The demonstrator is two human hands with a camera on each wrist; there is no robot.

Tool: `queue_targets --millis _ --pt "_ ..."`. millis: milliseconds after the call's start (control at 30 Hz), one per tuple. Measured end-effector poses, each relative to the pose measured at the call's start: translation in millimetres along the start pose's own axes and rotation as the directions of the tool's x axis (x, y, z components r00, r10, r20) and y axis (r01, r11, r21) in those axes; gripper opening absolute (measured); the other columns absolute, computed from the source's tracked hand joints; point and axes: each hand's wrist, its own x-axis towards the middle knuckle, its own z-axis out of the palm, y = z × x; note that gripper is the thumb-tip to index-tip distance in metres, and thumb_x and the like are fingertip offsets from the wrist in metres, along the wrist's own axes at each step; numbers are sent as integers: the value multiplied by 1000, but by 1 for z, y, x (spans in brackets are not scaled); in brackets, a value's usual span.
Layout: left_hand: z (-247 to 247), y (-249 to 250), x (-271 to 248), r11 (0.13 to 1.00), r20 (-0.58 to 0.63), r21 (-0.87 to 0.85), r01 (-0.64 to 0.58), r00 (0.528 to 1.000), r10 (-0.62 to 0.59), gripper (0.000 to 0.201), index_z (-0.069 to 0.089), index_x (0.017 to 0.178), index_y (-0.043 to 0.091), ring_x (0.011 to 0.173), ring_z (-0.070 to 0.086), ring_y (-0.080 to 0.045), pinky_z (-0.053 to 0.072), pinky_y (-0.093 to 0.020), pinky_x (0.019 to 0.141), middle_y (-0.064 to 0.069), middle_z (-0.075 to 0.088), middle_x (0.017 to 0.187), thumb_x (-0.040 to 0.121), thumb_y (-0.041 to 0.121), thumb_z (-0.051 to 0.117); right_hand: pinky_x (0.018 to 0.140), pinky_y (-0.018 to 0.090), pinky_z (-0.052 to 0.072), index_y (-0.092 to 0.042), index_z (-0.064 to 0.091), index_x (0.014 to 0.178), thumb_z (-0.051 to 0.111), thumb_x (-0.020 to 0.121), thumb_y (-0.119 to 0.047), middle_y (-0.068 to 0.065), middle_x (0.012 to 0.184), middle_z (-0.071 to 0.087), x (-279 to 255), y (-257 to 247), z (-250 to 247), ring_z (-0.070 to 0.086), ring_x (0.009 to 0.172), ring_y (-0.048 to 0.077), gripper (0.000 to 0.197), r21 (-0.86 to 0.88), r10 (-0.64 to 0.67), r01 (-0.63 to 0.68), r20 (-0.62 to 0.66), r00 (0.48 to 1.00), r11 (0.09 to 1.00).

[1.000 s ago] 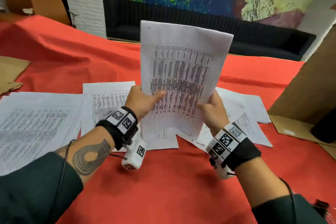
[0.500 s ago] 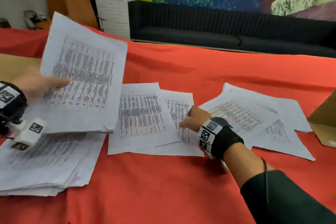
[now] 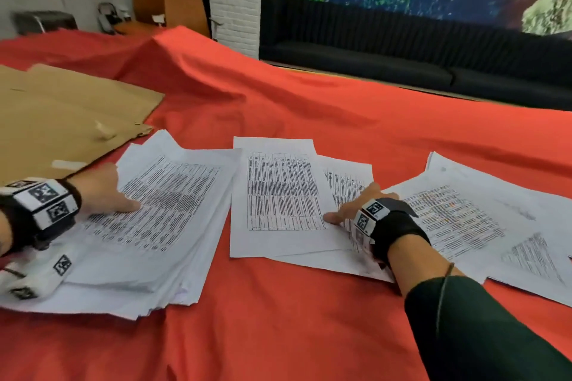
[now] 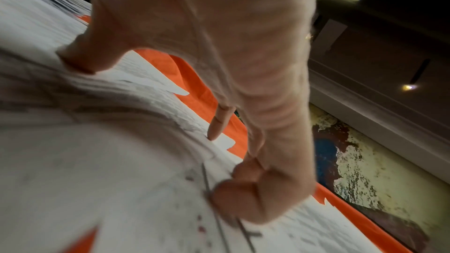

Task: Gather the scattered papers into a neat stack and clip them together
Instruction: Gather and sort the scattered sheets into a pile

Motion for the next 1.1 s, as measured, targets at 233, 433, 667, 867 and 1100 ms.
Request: queue_targets --millis 233,433,667,867,1100 --pt "3 40 -25 994 -47 89 61 997 -57 100 29 149 -4 137 47 -39 43 -37 106 -24 39 151 84 57 75 115 47 38 -8 28 154 65 90 -61 17 162 30 -25 -21 -9 33 148 38 91 -58 -175 179 63 982 982" --pt "-9 103 -53 950 -175 264 -169 960 219 110 15 158 24 149 18 -34 36 -54 114 -3 12 160 75 55 80 67 31 57 -7 65 106 93 70 -27 4 92 69 -6 -22 0 67 82 22 49 289 -241 200 113 964 936" --pt "10 240 -64 868 13 -212 -449 887 462 157 22 158 17 145 40 -31 35 -45 121 -14 36 159 32 96 72 79 49 64 -4 72 107 88 60 9 18 91 77 -3 48 -14 75 86 36 52 786 -387 241 -2 922 569" --pt "26 315 -77 348 96 -929 -124 829 551 103 54 139 6 131 57 -20 37 -45 119 -2 63 136 53 36 103 93 56 57 -10 66 126 76 74 14 23 117 73 -18 130 -48 71 105 44 59 887 -523 297 -75 849 355" --pt "61 344 -103 275 301 -948 162 741 601 95 70 122 -4 114 71 -35 50 -53 107 -20 75 116 35 14 103 101 52 54 -24 53 129 102 32 -47 -3 121 71 26 157 -24 68 111 21 112 660 -350 272 -15 937 700"
